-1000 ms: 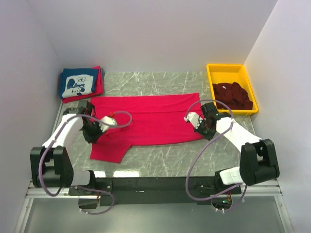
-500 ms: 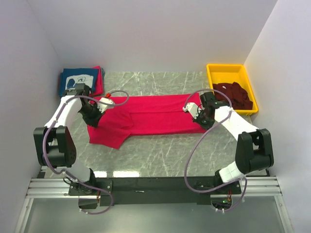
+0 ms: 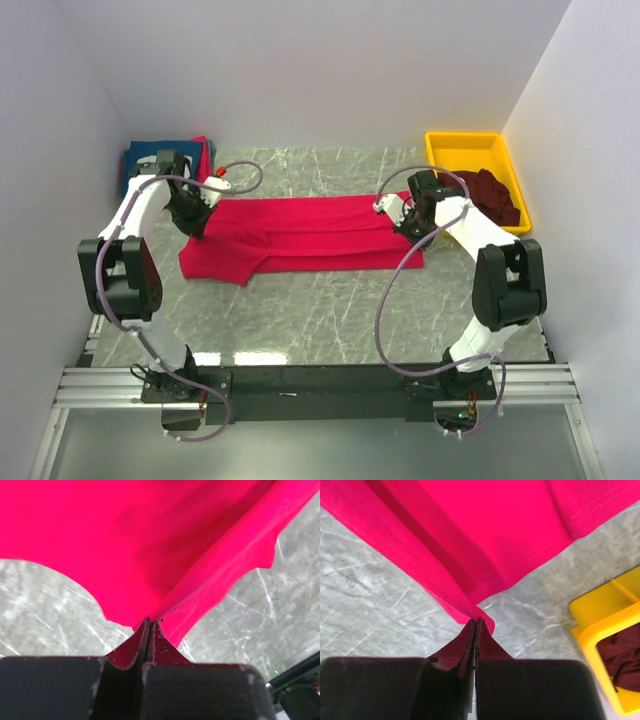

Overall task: Fold and stack the t-shirts
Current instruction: Fold the tshirt

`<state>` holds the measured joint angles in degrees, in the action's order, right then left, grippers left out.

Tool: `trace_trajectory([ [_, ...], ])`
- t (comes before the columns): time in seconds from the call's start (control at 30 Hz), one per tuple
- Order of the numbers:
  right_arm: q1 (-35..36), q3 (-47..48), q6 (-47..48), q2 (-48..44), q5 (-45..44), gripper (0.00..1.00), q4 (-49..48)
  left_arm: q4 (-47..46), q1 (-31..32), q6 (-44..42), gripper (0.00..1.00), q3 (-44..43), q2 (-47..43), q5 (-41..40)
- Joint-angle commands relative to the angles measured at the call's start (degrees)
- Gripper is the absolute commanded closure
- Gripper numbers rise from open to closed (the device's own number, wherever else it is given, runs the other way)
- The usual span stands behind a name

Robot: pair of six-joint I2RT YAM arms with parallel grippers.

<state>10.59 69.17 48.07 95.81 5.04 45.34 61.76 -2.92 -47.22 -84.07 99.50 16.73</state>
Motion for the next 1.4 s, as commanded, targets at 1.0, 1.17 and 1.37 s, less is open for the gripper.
trace_trajectory([
  [1.0, -1.9, 23.8, 2.2, 18.9, -1.4, 1.00, 3.4, -1.7, 0.5, 4.2, 1.00, -19.7, 16.9, -1.4],
  [1.17, -1.9, 24.1, 2.3, 19.6, -2.0, 1.00, 3.4, -2.5, 0.5, 4.6, 1.00, -19.5, 17.4, -1.9],
  [1.37, -1.9, 24.5, 2.0, 20.1, -2.3, 1.00, 3.0, -3.5, 0.5, 4.8, 0.99, -19.3, 17.9, -2.4],
])
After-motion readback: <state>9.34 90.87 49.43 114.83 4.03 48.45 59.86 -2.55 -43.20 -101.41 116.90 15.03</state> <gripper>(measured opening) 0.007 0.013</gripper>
